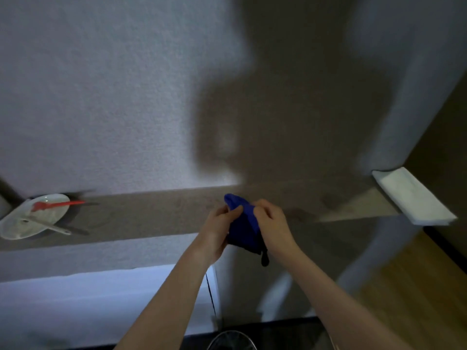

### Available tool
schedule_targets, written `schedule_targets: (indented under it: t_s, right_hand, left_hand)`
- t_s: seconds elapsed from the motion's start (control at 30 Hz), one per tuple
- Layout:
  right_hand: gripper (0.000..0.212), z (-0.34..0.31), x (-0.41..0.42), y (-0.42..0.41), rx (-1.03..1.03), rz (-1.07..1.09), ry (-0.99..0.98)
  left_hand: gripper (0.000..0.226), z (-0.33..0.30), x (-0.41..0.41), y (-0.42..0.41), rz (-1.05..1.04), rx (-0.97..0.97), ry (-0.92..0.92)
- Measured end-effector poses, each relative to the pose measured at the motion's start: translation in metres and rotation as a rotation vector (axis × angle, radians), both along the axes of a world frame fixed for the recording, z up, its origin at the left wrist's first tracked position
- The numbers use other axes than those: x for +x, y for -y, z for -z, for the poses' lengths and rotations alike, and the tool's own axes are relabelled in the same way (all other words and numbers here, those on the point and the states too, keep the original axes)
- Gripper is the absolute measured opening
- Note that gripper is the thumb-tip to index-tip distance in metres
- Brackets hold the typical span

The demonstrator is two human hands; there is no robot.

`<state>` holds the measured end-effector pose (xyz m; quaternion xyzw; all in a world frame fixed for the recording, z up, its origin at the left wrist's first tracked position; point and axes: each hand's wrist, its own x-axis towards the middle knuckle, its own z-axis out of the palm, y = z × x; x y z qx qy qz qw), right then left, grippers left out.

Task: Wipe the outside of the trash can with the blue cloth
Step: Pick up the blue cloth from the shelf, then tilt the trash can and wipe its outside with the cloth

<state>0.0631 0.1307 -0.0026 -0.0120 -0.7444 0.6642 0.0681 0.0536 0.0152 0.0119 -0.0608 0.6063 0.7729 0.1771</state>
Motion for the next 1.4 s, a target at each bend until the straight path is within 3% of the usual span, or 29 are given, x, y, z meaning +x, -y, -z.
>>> schedule_targets:
  t_s: [0.1,0.27,0.5,0.67,0.73,0.83,0.97,1.1,1.17,1.23,1.3,1.4]
  right_hand:
    - [0.017,0.0,0.024,-0.011,-0.218,-0.091,0.026]
    - [0.02,0.047,0.062,-0.031,-0.387,-0.109,0.123]
    - [0.024,0.188,0.107,-0.023,-0.473,-0.207,0.343]
    - [0.023,0.288,0.124,-0.015,-0.476,-0.23,0.478]
    - [0.022,0.32,0.126,-0.013,-0.396,-0.218,0.437]
    - [0.055,0.365,0.128,-0.013,-0.103,-0.276,0.38]
    - [0.018,0.4,0.137,-0.01,0.149,-0.288,0.244]
    - [0.013,0.41,0.142,-0.018,0.127,-0.279,0.239]
    - [0.015,0.416,0.141,-0.026,0.146,-0.283,0.282]
    - [0.019,0.424,0.139,-0.036,0.164,-0.245,0.332]
    - [0.019,0.437,0.141,-0.048,0.179,-0.18,0.379]
    - [0.037,0.462,0.151,-0.07,0.067,-0.07,0.476]
  left_hand:
    - [0.017,0.008,0.028,0.002,-0.01,0.011,-0.002]
    - [0.013,0.064,0.057,0.011,-0.068,-0.1,0.003]
    - [0.028,0.207,0.089,0.017,-0.047,-0.249,0.031]
    - [0.018,0.301,0.097,0.021,0.078,-0.438,-0.092]
    - [0.019,0.329,0.098,0.022,0.152,-0.581,-0.228]
    - [0.02,0.355,0.102,0.021,0.298,-0.743,-0.372]
    - [0.023,0.37,0.108,0.015,0.467,-1.005,-0.514]
    - [0.024,0.375,0.114,-0.001,0.457,-1.238,-0.685]
    - [0.022,0.379,0.117,-0.009,0.367,-1.235,-0.749]
    - [0.027,0.393,0.121,-0.014,0.23,-1.123,-0.71]
    - [0.035,0.417,0.131,-0.013,0.091,-0.945,-0.522]
    - [0.026,0.477,0.155,-0.007,0.174,-1.0,-0.151]
